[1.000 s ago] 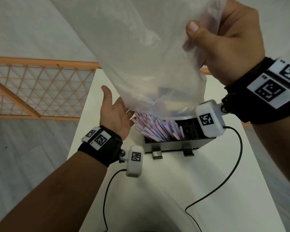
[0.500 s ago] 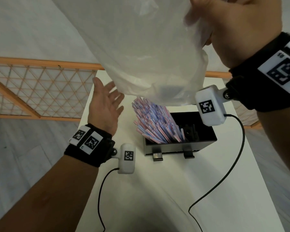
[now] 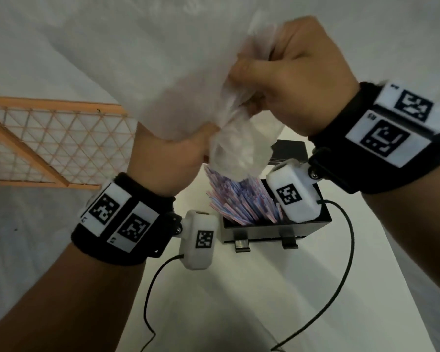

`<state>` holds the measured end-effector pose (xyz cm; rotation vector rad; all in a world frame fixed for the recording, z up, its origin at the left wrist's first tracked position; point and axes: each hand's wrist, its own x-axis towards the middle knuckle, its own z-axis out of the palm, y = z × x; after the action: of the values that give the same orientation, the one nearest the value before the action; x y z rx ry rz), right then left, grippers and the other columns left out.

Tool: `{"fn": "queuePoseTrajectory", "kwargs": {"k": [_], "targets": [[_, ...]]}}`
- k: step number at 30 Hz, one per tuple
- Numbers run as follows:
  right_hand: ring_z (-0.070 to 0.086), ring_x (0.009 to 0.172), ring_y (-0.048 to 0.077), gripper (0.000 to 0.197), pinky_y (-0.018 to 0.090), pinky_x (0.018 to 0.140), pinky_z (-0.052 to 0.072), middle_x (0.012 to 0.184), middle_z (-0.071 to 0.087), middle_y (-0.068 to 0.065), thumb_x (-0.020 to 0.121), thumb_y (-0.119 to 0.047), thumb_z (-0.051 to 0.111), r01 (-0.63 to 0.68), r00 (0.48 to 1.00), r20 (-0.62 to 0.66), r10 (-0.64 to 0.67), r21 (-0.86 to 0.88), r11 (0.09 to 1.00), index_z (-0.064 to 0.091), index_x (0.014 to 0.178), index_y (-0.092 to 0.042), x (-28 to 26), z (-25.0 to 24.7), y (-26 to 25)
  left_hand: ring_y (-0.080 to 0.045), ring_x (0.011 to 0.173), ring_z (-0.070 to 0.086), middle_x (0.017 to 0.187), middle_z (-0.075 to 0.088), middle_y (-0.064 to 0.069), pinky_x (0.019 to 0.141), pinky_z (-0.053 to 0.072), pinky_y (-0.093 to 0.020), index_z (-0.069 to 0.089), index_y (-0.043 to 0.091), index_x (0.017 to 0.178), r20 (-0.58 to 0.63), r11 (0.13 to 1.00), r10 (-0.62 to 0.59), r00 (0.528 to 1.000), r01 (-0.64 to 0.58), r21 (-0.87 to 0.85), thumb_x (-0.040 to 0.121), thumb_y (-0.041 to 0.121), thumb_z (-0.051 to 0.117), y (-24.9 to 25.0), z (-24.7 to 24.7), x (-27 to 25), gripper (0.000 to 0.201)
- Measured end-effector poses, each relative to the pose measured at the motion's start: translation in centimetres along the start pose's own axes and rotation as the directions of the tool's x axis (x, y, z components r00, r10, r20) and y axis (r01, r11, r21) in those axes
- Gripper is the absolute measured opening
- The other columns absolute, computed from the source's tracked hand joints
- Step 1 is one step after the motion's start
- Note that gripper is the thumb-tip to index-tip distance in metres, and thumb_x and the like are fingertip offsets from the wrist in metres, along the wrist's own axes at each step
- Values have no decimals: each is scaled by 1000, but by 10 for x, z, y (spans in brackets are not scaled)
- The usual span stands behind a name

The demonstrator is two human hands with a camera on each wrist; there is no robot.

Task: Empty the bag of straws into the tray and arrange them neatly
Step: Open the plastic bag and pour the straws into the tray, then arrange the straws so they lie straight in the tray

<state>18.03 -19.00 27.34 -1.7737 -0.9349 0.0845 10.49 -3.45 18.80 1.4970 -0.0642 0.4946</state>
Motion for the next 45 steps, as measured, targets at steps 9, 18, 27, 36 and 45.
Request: {"fn": "queuePoseTrajectory", "kwargs": {"k": [9,18,27,36,45], "targets": [[65,110,15,90,39,76,60,139,55,4,72,-43,86,283,959,93,-268,-336,898,47,144,-8,-23,-7,17,8,53,60,50,59,22,54,45,-6,62,-11,87,0,987,-157,988,157,-37,89,-17,55,8,-4,-13,9],[68,96,12,35,30,84,54,110,71,-6,85,-32,68,63,974,227,-2,-260,963,71,117,-18,-57,33,45,-5,87,72,100,71,-1,78,58,-27,65,-4,119,-274,981,-83,958,126,144,88,6,72,-9,-19,-22,34],[64,65,8,7,31,68,54,70,69,-8,77,-16,76,-273,927,72,369,-548,791,70,78,-17,-128,-18,123,-26,78,54,83,61,-12,56,41,-30,62,-2,85,-562,588,-279,779,601,541,87,6,56,-90,-53,-49,10],[61,97,29,17,33,80,47,100,61,2,84,-26,63,-225,781,174,600,-818,529,46,84,-26,-171,7,190,-32,138,44,155,41,-15,115,36,-41,56,5,140,-295,236,-774,560,688,686,81,50,62,-187,-41,-79,75],[59,90,30,10,35,69,49,97,58,3,88,-9,58,-261,823,153,546,-753,604,56,93,-18,-190,21,197,-30,134,51,148,54,-4,113,40,-37,64,22,133,-266,118,-643,718,437,892,91,20,64,-182,-46,-88,42]]}}
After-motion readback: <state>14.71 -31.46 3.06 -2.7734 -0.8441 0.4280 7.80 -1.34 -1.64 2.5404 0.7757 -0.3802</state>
